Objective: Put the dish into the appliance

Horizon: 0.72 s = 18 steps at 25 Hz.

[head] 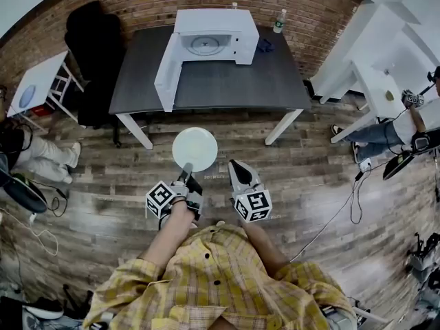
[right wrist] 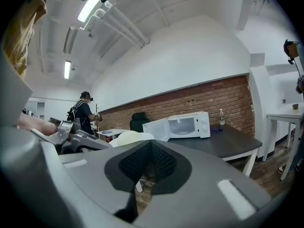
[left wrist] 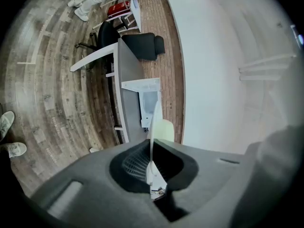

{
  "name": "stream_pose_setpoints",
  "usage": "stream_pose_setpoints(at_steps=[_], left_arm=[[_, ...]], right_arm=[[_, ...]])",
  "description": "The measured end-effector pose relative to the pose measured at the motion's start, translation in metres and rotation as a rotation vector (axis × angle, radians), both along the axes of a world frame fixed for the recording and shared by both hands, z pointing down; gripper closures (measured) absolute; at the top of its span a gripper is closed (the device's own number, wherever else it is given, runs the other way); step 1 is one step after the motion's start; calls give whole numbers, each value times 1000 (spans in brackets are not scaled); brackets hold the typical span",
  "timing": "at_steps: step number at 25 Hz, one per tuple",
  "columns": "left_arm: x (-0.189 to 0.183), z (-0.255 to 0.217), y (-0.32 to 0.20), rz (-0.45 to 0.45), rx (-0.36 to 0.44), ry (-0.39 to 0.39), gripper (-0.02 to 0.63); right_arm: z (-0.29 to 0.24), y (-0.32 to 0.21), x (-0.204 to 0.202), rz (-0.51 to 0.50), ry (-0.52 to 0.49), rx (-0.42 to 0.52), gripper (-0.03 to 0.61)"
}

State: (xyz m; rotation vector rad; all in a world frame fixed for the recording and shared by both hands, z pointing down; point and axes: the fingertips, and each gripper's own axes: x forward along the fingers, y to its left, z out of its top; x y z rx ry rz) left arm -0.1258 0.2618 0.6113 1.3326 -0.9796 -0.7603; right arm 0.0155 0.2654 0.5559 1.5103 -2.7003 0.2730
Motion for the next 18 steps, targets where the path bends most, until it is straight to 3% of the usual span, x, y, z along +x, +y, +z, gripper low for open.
stream_pose_setpoints(at_steps=[18], left_arm=[[41, 0, 0, -39, 14, -12, 606]], right_arm=[[-2, -3, 47, -10, 43, 49, 575]])
